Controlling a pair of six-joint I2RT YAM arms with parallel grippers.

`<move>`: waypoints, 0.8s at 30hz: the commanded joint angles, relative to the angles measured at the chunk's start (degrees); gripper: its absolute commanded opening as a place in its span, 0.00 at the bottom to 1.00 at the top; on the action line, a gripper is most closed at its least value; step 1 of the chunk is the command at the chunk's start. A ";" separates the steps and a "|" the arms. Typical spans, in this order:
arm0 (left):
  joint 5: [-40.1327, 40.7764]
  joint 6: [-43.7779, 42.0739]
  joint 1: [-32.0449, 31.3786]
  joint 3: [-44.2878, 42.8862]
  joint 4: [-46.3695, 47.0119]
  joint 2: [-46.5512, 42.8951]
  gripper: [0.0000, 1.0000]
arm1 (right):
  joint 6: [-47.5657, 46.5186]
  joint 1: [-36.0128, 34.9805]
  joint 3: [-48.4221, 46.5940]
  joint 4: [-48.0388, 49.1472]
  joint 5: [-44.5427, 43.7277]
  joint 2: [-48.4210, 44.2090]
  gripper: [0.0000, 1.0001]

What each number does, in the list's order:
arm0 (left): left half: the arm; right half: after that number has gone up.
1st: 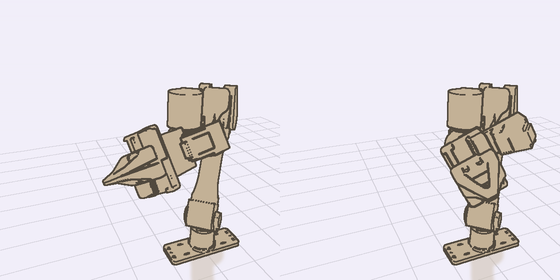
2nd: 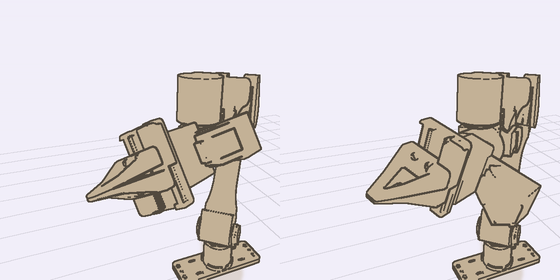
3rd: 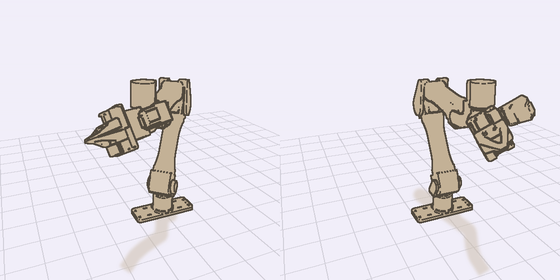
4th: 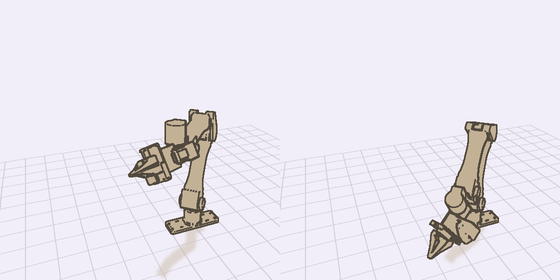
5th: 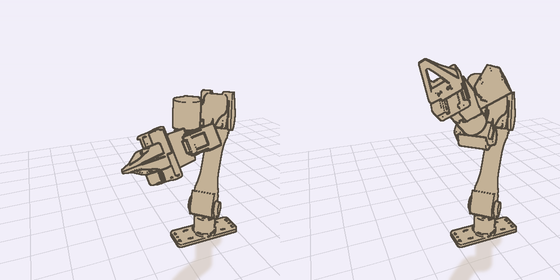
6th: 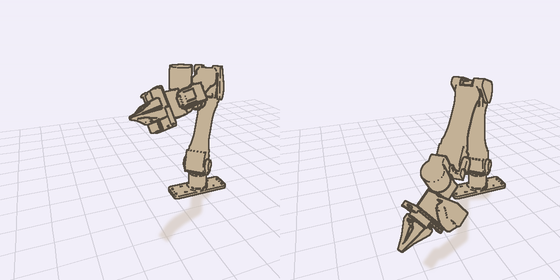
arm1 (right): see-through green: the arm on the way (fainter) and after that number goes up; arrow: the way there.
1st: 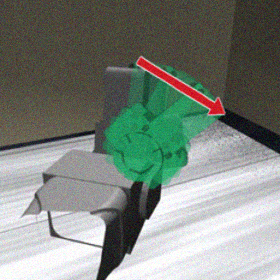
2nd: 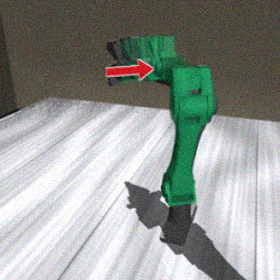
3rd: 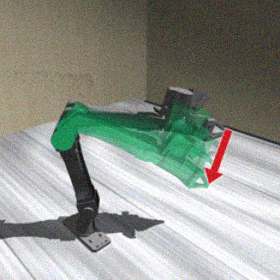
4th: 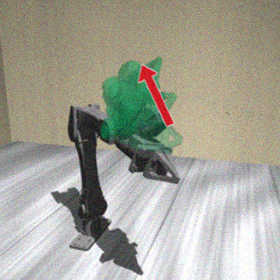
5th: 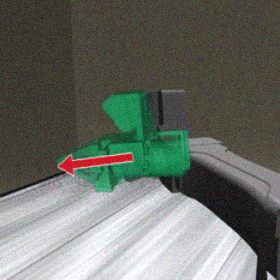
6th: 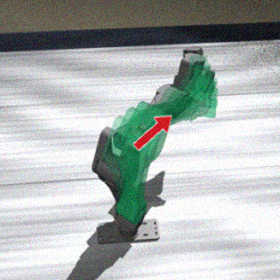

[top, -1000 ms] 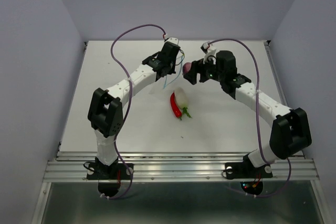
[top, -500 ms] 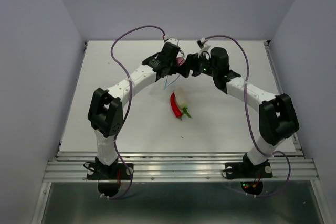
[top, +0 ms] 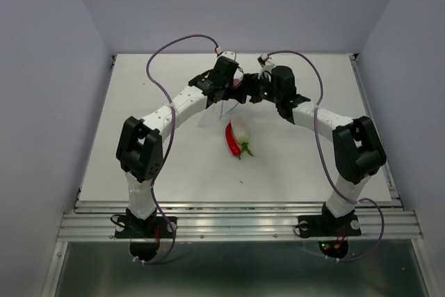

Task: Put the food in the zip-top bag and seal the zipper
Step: Place the food into the zip-top bag

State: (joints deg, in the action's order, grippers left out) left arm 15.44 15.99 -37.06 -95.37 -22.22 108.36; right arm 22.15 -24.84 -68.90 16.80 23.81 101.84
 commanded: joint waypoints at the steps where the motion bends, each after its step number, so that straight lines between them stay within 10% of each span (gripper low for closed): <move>1: 1.96 0.71 -0.21 -1.66 -0.72 -4.12 0.00 | -1.23 -0.56 -0.01 0.78 -3.68 -1.12 0.51; 17: 0.56 0.45 -0.21 -2.71 -0.19 -4.64 0.00 | -9.67 -5.13 -6.85 -13.89 -10.89 2.75 0.60; 24: 0.55 0.36 -0.21 -2.63 -0.28 -4.47 0.00 | -10.46 -6.27 -11.42 -18.80 -12.30 2.84 0.83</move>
State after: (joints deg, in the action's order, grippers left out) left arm 16.36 16.43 -36.75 -95.42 -22.92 108.07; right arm 13.28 -30.41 -75.77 0.25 13.19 104.71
